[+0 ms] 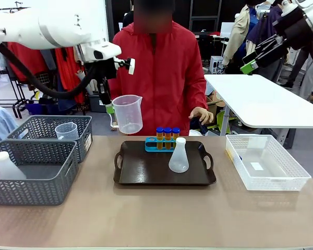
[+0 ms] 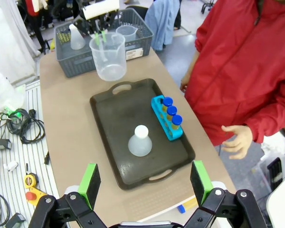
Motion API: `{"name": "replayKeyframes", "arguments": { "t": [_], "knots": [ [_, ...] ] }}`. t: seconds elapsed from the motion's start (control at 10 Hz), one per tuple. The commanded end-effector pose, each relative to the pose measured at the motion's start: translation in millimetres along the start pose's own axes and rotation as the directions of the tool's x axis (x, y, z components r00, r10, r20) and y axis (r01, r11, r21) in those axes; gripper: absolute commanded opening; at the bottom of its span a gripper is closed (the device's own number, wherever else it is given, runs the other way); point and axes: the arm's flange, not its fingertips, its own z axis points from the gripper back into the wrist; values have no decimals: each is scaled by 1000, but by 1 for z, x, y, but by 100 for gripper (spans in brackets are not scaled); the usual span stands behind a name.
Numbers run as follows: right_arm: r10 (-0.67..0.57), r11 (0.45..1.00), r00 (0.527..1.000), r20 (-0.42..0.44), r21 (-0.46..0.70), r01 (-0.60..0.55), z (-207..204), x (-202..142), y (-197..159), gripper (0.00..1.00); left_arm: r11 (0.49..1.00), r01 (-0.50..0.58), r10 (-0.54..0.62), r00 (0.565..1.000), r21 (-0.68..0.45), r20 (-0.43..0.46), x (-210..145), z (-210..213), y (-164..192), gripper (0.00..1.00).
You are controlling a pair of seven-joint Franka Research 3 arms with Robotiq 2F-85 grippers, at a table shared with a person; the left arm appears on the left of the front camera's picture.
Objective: Prepare the laboratory tools.
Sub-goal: Pick up one Large Measuring Cup and place it on the Handle tray.
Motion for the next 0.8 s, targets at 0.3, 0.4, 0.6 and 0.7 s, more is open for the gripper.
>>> {"name": "replayKeyframes", "arguments": {
  "t": [0.3, 0.4, 0.6, 0.7],
  "knots": [
    [-1, 1000, 1000, 14, 6, 1, 0, 1, 1, 100, 999, 16, -15, 1000, -41, 20, 3, -20, 0, 0],
    [-1, 1000, 1000, 14, 6, 1, 0, 1, 1, 100, 999, 29, -29, 1000, 16, -6, 8, -27, 1, 0],
    [-1, 1000, 1000, 14, 6, 1, 0, 1, 1, 100, 999, 29, -29, 1000, 16, -6, 8, -27, 1, 0],
    [-1, 1000, 1000, 14, 6, 1, 0, 1, 1, 100, 999, 29, -29, 1000, 16, -6, 8, -27, 1, 0]
  ]
}}
